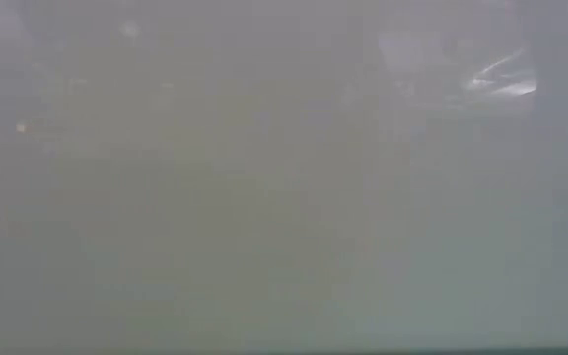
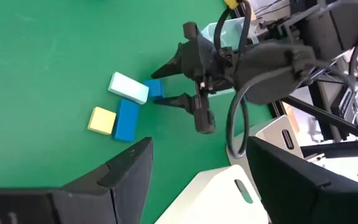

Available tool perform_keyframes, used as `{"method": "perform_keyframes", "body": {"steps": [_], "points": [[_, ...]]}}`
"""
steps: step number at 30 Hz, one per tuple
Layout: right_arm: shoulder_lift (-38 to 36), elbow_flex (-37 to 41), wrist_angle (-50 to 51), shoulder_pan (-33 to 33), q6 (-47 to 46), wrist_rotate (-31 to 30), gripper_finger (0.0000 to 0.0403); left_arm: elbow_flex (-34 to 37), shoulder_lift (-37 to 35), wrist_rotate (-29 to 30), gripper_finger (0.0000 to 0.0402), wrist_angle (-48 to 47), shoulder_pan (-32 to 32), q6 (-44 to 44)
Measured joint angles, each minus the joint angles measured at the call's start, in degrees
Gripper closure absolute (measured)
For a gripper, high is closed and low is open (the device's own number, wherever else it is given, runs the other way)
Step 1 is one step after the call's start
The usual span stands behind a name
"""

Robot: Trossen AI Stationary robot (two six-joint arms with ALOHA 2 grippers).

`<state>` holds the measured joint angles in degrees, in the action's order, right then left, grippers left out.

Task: Sort & place blocks by color
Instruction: Put the top right blue block into the white bin

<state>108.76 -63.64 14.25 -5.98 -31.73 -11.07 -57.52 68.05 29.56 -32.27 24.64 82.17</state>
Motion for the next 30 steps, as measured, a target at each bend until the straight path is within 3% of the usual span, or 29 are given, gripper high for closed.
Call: {"method": "perform_keyframes", "body": {"steps": [5,11,18,24,30], "points": [[0.48,0.00,0.13,-0.20,-0.20,-0.79,0.0206,0.00,0.00,-0.05,0.0144,-0.02,0.00,-0.01],[0.10,0.09,0.41,-0.24,-0.28,-0.88,0.0288,0.00,0.00,-0.09,0.0144,0.02,0.00,-0.85],[-2.62,0.37,1.73,-0.02,1.63,2.61,0.0288,0.00,0.12,-0.09,0.0144,0.02,0.00,-0.83],[-11.08,0.27,-0.10,0.02,7.96,3.13,0.0288,0.00,2.34,0.14,0.0144,1.32,-1.48,2.72],[-17.10,0.35,-8.48,-0.54,16.38,1.99,0.0288,0.01,6.22,0.42,0.0144,10.90,-3.03,2.96]]}}
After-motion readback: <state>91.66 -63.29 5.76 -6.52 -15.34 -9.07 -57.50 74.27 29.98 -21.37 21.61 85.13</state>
